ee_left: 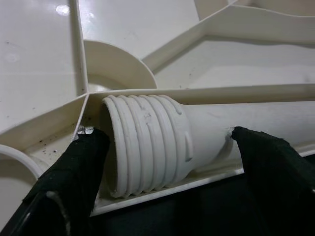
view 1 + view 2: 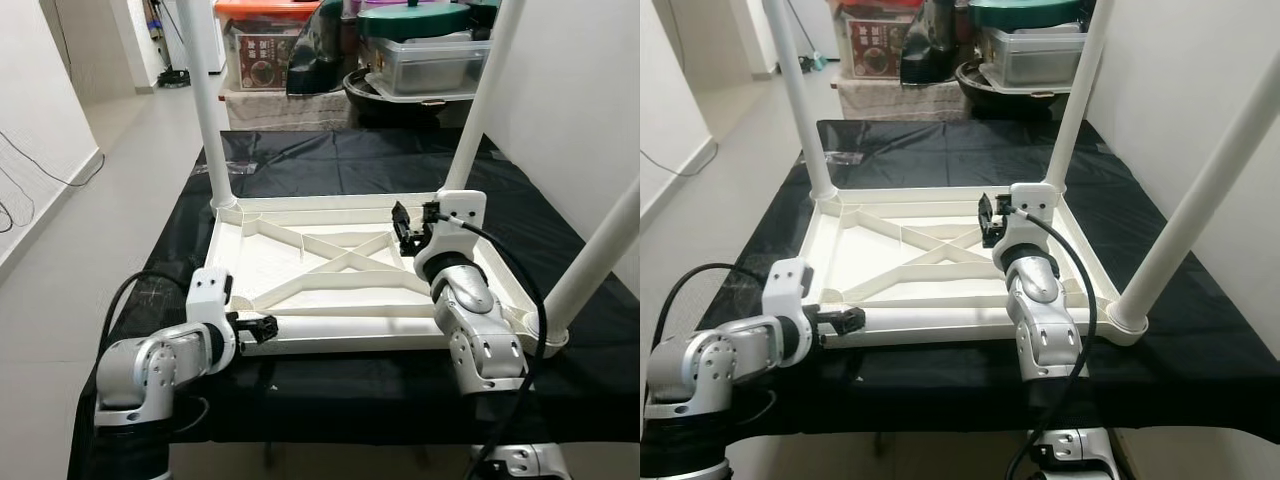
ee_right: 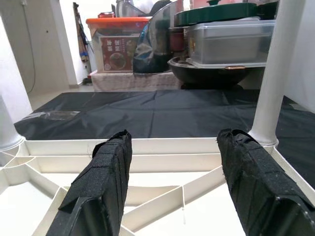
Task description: Building children table
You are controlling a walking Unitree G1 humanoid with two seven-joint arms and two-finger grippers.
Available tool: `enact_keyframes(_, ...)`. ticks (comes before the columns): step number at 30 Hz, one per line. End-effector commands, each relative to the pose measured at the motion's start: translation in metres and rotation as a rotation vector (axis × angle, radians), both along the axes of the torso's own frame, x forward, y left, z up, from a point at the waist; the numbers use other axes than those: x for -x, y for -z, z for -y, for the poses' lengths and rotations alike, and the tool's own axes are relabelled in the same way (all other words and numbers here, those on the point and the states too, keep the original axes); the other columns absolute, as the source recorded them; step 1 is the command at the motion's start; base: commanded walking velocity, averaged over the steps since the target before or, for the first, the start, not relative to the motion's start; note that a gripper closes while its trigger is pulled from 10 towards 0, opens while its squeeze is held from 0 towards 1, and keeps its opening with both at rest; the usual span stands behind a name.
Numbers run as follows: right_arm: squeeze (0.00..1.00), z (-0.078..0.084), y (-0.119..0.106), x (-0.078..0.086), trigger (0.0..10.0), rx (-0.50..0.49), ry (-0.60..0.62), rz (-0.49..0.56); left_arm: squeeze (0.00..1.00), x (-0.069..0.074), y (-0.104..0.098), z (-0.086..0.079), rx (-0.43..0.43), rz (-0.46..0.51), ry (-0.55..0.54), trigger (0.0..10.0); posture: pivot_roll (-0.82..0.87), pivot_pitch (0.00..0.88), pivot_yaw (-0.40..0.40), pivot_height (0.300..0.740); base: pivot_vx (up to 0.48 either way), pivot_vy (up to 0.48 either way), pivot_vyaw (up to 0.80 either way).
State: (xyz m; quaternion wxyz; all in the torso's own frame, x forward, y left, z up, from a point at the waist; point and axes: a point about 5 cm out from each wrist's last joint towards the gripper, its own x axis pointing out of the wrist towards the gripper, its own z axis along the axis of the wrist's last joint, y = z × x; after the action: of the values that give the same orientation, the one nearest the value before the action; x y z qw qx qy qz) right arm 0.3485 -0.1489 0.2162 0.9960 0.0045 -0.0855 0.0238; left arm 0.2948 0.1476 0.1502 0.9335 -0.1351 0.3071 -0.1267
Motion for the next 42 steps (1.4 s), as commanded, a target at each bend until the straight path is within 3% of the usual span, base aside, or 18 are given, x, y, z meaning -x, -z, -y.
enact_keyframes(1,0.00,0.001,0.000,-0.001,10.0,-0.004,0.003,0.004,0.00,0.005,0.015,-0.001,0.014,-0.077,0.008,10.0,0.06,0.040,-0.033,0.740,0.000,0.000,0.00)
enact_keyframes(3,0.00,0.002,0.000,-0.001,10.0,-0.002,0.002,0.004,0.00,0.006,0.018,-0.004,0.043,-0.079,0.023,10.0,0.06,0.041,-0.035,0.740,0.000,0.000,0.00)
enact_keyframes(5,0.00,0.001,-0.001,-0.001,10.0,0.000,-0.001,0.006,0.00,0.012,0.029,-0.014,0.138,-0.103,0.094,10.0,0.06,0.038,-0.037,0.740,0.000,0.000,0.00)
enact_keyframes(10,0.00,0.000,-0.001,-0.001,10.0,-0.001,-0.003,0.007,0.00,0.017,0.037,-0.021,0.193,-0.122,0.138,10.0,0.06,0.038,-0.035,0.740,0.000,0.000,0.00)
enact_keyframes(14,0.00,-0.001,-0.001,-0.001,10.0,-0.002,-0.007,0.007,0.00,0.020,0.039,-0.025,0.222,-0.121,0.176,10.0,0.06,0.035,-0.036,0.740,0.000,0.000,0.00)
enact_keyframes(24,0.00,-0.004,-0.003,-0.002,10.0,-0.003,-0.016,0.017,0.00,0.035,0.033,-0.038,0.445,-0.033,0.318,10.0,0.05,0.020,-0.029,0.740,0.000,0.000,0.00)
enact_keyframes(42,0.00,-0.004,-0.004,-0.001,10.0,0.003,-0.022,0.015,0.00,0.034,0.034,-0.052,0.497,0.100,0.285,10.0,0.04,0.021,-0.040,0.740,0.000,0.000,0.00)
